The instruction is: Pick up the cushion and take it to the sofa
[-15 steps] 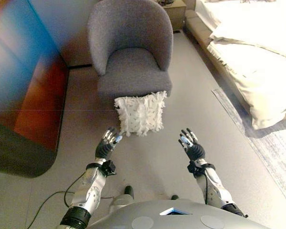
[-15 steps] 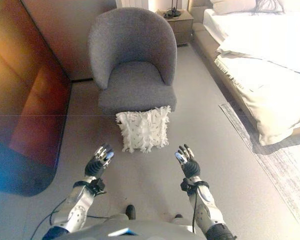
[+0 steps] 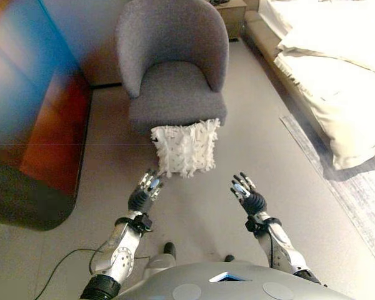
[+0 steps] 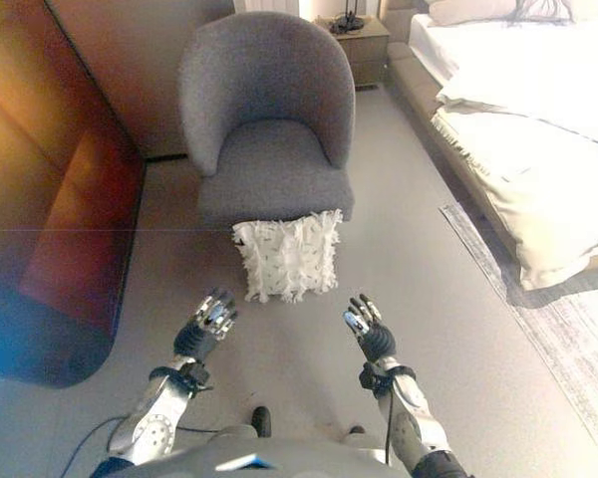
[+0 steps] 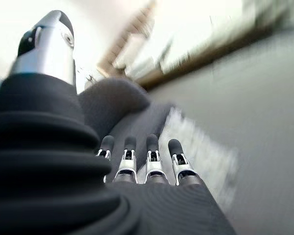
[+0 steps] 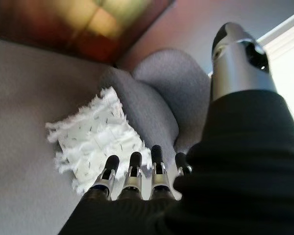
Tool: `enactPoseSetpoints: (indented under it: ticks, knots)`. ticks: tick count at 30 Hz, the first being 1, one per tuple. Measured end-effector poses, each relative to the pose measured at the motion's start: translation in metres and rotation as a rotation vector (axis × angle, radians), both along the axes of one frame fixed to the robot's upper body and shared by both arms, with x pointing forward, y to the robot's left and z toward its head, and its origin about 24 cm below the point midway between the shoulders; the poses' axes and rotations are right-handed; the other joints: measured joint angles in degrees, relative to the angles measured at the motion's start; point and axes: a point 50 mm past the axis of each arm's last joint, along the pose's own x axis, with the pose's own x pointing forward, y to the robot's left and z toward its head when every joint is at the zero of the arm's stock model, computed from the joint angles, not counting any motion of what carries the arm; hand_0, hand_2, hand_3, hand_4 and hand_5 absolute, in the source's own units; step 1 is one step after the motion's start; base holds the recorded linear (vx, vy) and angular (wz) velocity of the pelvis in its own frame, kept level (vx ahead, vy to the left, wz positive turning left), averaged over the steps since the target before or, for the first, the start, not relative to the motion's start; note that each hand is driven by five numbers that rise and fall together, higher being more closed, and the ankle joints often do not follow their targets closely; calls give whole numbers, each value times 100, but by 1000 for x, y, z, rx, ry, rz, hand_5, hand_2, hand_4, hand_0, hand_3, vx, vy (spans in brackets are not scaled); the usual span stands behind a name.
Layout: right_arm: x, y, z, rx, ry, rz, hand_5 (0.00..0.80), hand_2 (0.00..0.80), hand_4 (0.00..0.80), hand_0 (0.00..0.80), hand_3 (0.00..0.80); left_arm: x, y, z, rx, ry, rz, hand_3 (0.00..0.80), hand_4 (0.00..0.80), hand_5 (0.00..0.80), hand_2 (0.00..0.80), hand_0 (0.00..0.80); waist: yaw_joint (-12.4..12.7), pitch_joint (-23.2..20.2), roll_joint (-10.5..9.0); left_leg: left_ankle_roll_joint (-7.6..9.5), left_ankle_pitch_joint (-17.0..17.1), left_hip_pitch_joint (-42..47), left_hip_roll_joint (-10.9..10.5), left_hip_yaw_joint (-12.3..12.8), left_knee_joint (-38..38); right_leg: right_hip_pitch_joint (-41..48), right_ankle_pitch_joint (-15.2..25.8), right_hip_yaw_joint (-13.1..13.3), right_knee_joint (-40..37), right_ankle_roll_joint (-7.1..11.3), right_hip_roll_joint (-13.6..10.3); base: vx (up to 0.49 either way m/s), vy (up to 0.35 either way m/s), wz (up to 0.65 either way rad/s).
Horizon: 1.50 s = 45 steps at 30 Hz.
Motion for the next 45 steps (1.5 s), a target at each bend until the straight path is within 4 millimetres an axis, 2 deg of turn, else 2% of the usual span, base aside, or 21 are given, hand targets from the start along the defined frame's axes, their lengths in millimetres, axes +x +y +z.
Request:
enactPoseSetpoints:
  ticks: [3, 5, 9, 12, 15, 17, 20, 21, 22, 23, 25, 27, 29, 30, 35, 39, 42, 43, 44, 45]
  knots:
    - [0, -3, 0, 15, -4, 13, 0, 0, 0, 0, 0, -2, -8, 2, -159, -43, -24, 0, 0, 0, 0, 0, -1, 77, 31, -20, -15, 0, 22, -2, 47, 21, 2, 0, 2, -10, 21, 51, -19, 0]
    - [-1, -4, 0, 24, 3, 24, 0, 0, 0, 0, 0, -2, -9, 2, -200, -61, -23, 0, 0, 0, 0, 0, -2, 89, 42, -33, -26, -1, 32, -5, 68, 31, -3, -1, 3, -18, 30, 48, -25, 0]
    - [-6, 0, -3, 214, 32, 33, 0, 0, 0, 0, 0, -4, -13, 1, -299, -78, -14, 0, 0, 0, 0, 0, -1, 92, 40, -46, -36, -17, 44, -19, 100, 38, -10, -8, 6, -29, 45, 58, -33, 1]
    - [-12, 8, -5, 303, 44, 41, 0, 0, 0, 0, 0, -8, -15, -3, -318, -57, -7, 0, 0, 0, 0, 0, -1, 113, 27, -57, -44, -85, 44, -61, 221, 42, -16, -38, 6, -39, 49, 34, -25, 6]
    - [-12, 9, -5, 311, 40, 40, 0, 0, 0, 0, 0, -6, -13, -2, -301, -63, 3, 0, 0, 0, 0, 0, -8, 219, -11, -60, -43, -279, 41, -151, 531, 41, -50, -36, 34, -117, 66, 11, -4, 15]
    - [-11, 7, -5, 267, 38, 45, 0, 0, 0, 0, 0, -5, -9, -3, -228, -55, 29, 0, 0, 0, 0, 0, 7, 312, -38, -63, -41, -358, 52, -175, 767, 35, -68, -22, 123, -154, 63, 38, 44, 8]
    - [-12, -1, -5, 124, 34, 45, 0, 0, 0, 0, 0, -6, 3, -10, 39, 46, 68, 0, 0, 0, 0, 0, 16, 337, -50, -77, -50, -508, 44, -166, 1068, 6, -72, -20, 217, -170, 7, 62, 109, 3]
    - [-12, -6, -5, 72, 33, 43, 0, 0, 0, 0, 0, -7, 6, -12, 140, 76, 69, 0, 0, 0, 0, 0, 13, 318, 10, -158, -113, -507, 60, -163, 1048, -26, -73, -24, 267, -170, 17, 95, 172, 4]
    - [-13, -12, -4, 25, 33, 41, 0, 0, 0, 0, 0, -7, 8, -13, 231, 100, 67, 0, 0, 0, 0, 0, 7, 311, 110, -260, -333, -482, 89, -165, 1002, -72, -95, -27, 354, -147, 37, 92, 175, -4]
    - [-14, -17, -4, -8, 41, 36, 0, 0, 0, 0, 0, -7, 11, -14, 310, 120, 69, 0, 0, 0, 0, 0, 4, 302, 131, -114, -402, -474, 22, -165, 914, -176, -126, 18, 472, -111, -17, 94, 182, -16]
    - [-17, -19, -6, -17, 51, 22, 0, 0, 0, 0, 0, -7, 25, -13, 460, 133, 79, 0, 0, 0, 0, 0, 9, 295, 106, -73, -397, -471, -85, -156, 693, -337, -162, 50, 648, -42, -109, 99, 170, -5]
    - [-24, -17, -9, 1, 69, -2, 0, 0, 0, 0, 0, -8, 36, -12, 597, 135, 65, 0, 0, 0, 0, 0, -7, 239, -47, -35, -368, -344, -219, -133, 394, -403, -161, 57, 629, -15, -239, 88, 145, 5]
    - [-28, -14, -11, -1, 82, -4, 0, 0, 0, 0, 0, -9, 41, -12, 687, 127, 55, 0, 0, 0, 0, 0, -8, 219, -51, 198, -58, -240, -240, -120, 272, -314, -158, 61, 590, 58, -231, 62, 165, -9]
    - [-30, -13, -13, -6, 88, -1, 0, 0, 0, 0, 0, -10, 43, -11, 714, 121, 51, 0, 0, 0, 0, 0, -6, 175, -90, 220, -61, -158, -255, -84, 215, -289, -185, 91, 599, 93, -255, 32, 166, -13]
    - [-21, -20, -9, -216, 44, -24, 0, 0, 0, 0, 0, -8, 46, -7, 680, 77, 52, 0, 0, 0, 0, 0, -17, 46, -173, 305, 15, 18, -405, 35, -58, -291, -164, 194, 597, 218, -393, 14, 171, -11]
    - [-9, -23, -4, -254, 23, -71, 0, 0, 0, 0, 0, -4, 46, -5, 602, 53, 56, 0, 0, 0, 0, 0, -20, 39, -194, 340, -22, 58, -462, 149, -45, -306, -169, 190, 675, 230, -439, 2, 160, -11]
    - [-4, -28, -4, -278, 21, -97, 0, 0, 0, 0, 0, 2, 46, -5, 584, 39, 47, 0, 0, 0, 0, 0, -45, 179, -138, 390, -122, 133, -433, 154, 43, -492, -389, 177, 1321, 193, -491, -18, 192, -7]
    - [-4, -30, -4, -298, 24, -107, 0, 0, 0, 0, 0, 5, 45, -5, 580, 34, 48, 0, 0, 0, 0, 0, -96, 282, -79, 421, -194, 82, -475, 142, 145, -707, -422, 174, 1837, 142, -507, 0, 216, 0]
    - [-1, -31, -2, -321, 9, -112, 0, 0, 0, 0, 0, 10, 43, -4, 581, 26, 45, 0, 0, 0, 0, 0, -146, 421, -6, 548, -318, -33, -509, 133, 446, -1108, -422, 181, 2637, 134, -581, 42, 152, 10]
    - [3, -33, 2, -343, -6, -122, 0, 0, 0, 0, 0, 13, 43, -5, 581, 26, 44, 0, 0, 0, 0, 0, -145, 532, 77, 533, -409, -153, -461, 43, 647, -1482, -339, 194, 3372, 13, -628, 93, 102, 13]
